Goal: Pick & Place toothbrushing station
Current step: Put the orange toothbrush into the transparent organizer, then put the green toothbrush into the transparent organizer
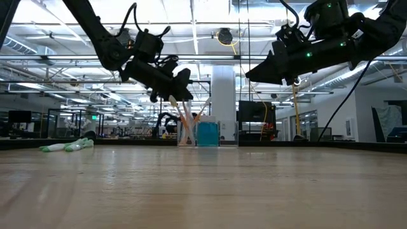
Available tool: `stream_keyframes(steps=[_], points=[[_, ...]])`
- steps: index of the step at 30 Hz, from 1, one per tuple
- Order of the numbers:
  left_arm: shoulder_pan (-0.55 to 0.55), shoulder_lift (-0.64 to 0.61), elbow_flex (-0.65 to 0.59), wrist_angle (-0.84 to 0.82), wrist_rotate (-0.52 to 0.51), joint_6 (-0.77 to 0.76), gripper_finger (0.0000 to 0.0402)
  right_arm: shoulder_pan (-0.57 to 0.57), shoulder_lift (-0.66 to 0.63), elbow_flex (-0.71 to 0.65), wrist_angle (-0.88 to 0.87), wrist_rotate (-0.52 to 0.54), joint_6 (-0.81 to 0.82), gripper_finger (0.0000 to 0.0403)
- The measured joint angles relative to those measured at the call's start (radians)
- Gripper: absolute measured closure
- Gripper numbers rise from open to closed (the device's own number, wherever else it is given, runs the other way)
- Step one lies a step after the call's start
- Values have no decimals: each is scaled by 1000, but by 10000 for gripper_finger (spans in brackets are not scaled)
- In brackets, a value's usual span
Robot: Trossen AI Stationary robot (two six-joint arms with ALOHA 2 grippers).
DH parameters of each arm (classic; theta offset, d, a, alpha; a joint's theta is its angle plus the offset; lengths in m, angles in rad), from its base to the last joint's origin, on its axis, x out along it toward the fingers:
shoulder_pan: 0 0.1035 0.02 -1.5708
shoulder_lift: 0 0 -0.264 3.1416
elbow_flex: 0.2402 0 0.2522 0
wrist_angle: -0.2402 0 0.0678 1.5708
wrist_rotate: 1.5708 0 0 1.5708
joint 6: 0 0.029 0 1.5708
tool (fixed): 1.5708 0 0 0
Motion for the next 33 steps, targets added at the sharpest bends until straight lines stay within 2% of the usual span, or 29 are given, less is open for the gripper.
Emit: stream_keyframes(steps=[4, 12, 15, 18, 22, 25, 29, 33], points=[[3, -16, 1, -12, 0, -52, 272, 0, 0, 0, 0, 0, 0, 216], [3, -129, 1, -89, 4, -10, 189, 0, 0, 0, -14, 0, 0, 216], [-7, -231, 1, -214, 5, 50, 164, 0, 0, 0, -14, 0, 0, 216], [-33, -355, 2, -407, -12, 89, 152, 0, 0, 0, -15, 0, 0, 216], [-87, -510, 3, -702, -94, 58, 150, 0, 0, 0, -15, 0, 0, 216], [-132, -582, 3, -936, -212, -55, 149, 0, 0, 0, -15, 0, 0, 216], [-183, -613, 3, -1237, -351, -344, 149, 0, 0, 0, -15, 0, 0, 216], [-217, -582, 3, -1491, -384, -594, 149, 0, 0, 0, -15, 0, 3, 216]])
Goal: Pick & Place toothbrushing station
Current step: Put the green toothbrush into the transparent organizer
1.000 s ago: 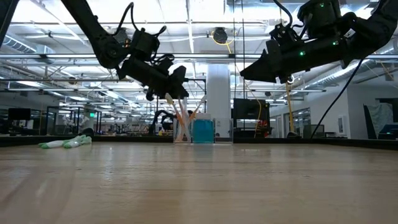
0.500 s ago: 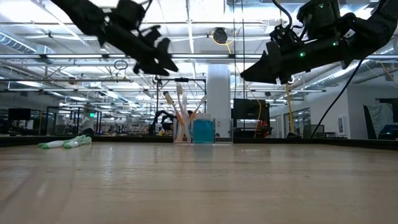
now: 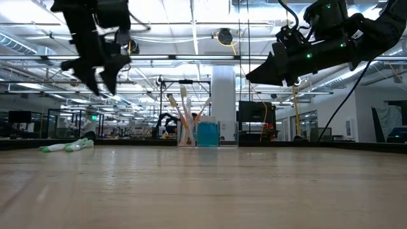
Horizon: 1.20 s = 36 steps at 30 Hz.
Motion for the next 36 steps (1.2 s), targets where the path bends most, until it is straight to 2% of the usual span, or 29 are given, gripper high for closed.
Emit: stream_keyframes(steps=[3, 7, 17, 20, 24, 32, 36], points=[[-11, 60, 0, -155, -1, -150, 149, 0, 0, 0, 0, 0, 22, 216], [-8, 157, -1, -231, -12, -250, 149, 0, 0, 0, 0, 0, 27, 216], [6, 456, -1, -236, -25, -263, 149, 0, 0, 0, 0, -3, 28, 216], [20, 524, -2, -277, -65, -271, 149, 1, 0, 0, -2, -3, 28, 216], [20, 583, -4, -353, -70, -325, 149, 1, 0, 0, -4, -3, 28, 216], [23, 595, -66, -160, -26, -230, 149, 1, 0, 0, -4, -3, 25, 216], [22, 592, -65, -138, -34, -211, 149, 1, 0, 0, -4, -3, 24, 216]])
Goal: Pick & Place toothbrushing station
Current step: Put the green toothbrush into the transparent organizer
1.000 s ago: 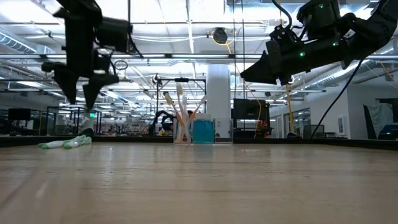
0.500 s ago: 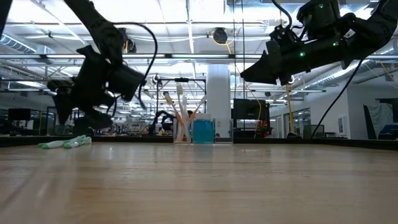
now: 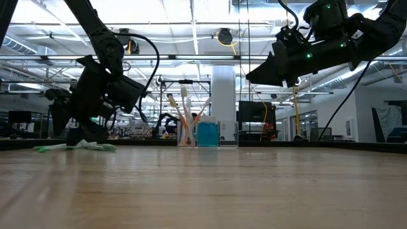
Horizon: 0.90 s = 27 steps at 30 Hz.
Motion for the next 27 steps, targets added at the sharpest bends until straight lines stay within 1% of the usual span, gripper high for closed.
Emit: stream_keyframes(steps=[6, 9, 27], points=[[2, -29, -3, 12, 29, 20, 150, 0, 0, 0, 0, 0, 0, 216], [0, -32, -1, 20, 42, 24, 157, 0, 0, 0, 0, 0, 0, 216], [-12, -33, 1, 54, 92, 52, 251, 0, 0, 0, 0, 0, 0, 216]])
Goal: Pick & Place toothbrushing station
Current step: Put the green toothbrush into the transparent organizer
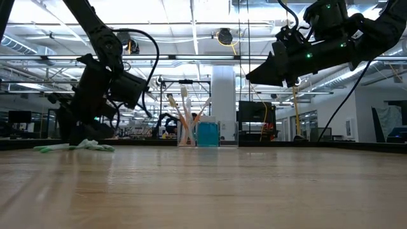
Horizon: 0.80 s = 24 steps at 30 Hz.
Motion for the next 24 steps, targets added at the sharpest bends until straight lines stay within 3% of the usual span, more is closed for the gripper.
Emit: stream_keyframes(steps=[13, 24], points=[[-33, -130, 0, 120, 110, 85, 323, 0, 0, 0, 1, 0, 0, 216], [-36, -311, 1, 73, -33, 84, 360, 0, 0, 0, 1, 0, 0, 216]])
